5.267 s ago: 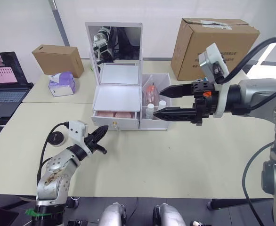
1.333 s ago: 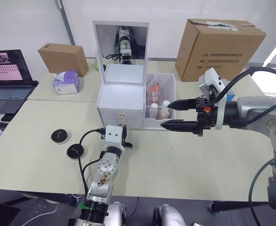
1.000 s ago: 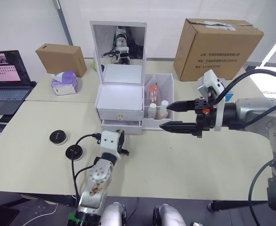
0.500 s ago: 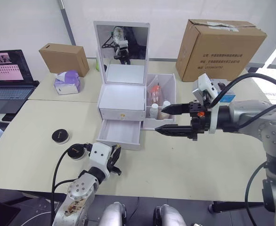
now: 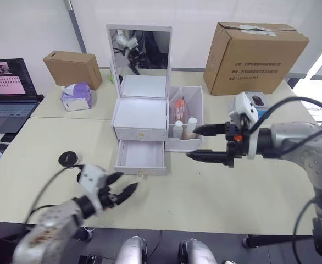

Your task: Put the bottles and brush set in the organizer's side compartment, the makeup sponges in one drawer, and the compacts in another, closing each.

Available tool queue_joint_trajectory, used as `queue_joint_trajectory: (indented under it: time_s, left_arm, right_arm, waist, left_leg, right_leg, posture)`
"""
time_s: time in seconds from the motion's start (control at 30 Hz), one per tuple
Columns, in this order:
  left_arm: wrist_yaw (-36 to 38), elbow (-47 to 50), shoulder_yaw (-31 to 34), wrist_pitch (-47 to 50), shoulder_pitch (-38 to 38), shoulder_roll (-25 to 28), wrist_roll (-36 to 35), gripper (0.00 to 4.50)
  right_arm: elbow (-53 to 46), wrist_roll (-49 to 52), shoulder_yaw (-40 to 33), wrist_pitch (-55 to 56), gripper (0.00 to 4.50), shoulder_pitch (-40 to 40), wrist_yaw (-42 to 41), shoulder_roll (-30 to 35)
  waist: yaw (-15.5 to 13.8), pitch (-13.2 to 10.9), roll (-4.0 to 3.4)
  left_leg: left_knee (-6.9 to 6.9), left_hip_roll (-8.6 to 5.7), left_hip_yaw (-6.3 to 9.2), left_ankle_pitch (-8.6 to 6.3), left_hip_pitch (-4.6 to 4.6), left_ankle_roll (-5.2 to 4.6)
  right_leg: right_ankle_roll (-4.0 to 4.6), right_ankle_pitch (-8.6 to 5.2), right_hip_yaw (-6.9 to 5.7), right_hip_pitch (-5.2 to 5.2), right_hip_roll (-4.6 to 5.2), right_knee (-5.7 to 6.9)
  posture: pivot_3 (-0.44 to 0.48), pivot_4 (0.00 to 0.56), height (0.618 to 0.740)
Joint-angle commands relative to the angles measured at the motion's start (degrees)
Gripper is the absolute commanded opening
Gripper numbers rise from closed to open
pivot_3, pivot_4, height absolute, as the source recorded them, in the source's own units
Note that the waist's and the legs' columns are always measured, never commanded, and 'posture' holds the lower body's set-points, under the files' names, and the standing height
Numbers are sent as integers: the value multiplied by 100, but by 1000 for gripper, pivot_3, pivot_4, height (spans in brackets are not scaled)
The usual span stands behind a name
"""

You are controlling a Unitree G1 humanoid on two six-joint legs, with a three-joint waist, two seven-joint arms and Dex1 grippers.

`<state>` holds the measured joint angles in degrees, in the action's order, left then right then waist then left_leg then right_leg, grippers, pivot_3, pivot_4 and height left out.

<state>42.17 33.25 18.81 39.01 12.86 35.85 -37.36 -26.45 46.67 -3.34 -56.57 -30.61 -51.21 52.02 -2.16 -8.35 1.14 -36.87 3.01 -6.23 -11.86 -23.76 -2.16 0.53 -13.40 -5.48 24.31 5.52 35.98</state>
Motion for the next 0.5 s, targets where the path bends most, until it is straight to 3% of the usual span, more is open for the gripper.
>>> queue_joint_trajectory:
  time_s: [0.03, 0.17, 0.27, 0.5]
  left_arm:
    - [811, -236, 762, -73, 147, 455, -570, 4470]
    - [1617, -1236, 1244, -583, 322, 1166, -194, 4470]
    - [2231, -2794, 1532, -525, 118, 1825, -153, 4470]
    - [2536, -6413, 1626, -1992, -827, 2709, 864, 4470]
  right_arm:
    - [-371, -445, -501, 740, 4500, 465, -166, 346]
    - [-266, -449, -1361, 1288, 4500, 1332, -202, 197]
    - [127, -788, -1802, 1810, 4500, 2119, -397, 187]
    - [1477, -1200, -2656, 2763, 4500, 3131, -828, 97]
  waist:
    - [3, 0, -2]
    - [0, 0, -4]
    - [-5, -1, -3]
    - [1, -4, -8]
  left_leg:
    - [0, -1, -3, 0, 0, 0]
    - [1, -5, -4, -28, 4, 48]
    - [2, -4, -4, -29, 6, 50]
    - [4, -3, -6, -32, 11, 54]
  right_leg:
    - [-1, -1, -1, 0, 3, -1]
    - [12, -10, -1, -3, 7, -11]
    - [20, -16, -3, 4, 4, -11]
    - [24, -20, -12, 20, 21, -17]
  posture:
    - [0, 150, 731]
    - [0, 150, 731]
    - [0, 150, 731]
    - [0, 150, 731]
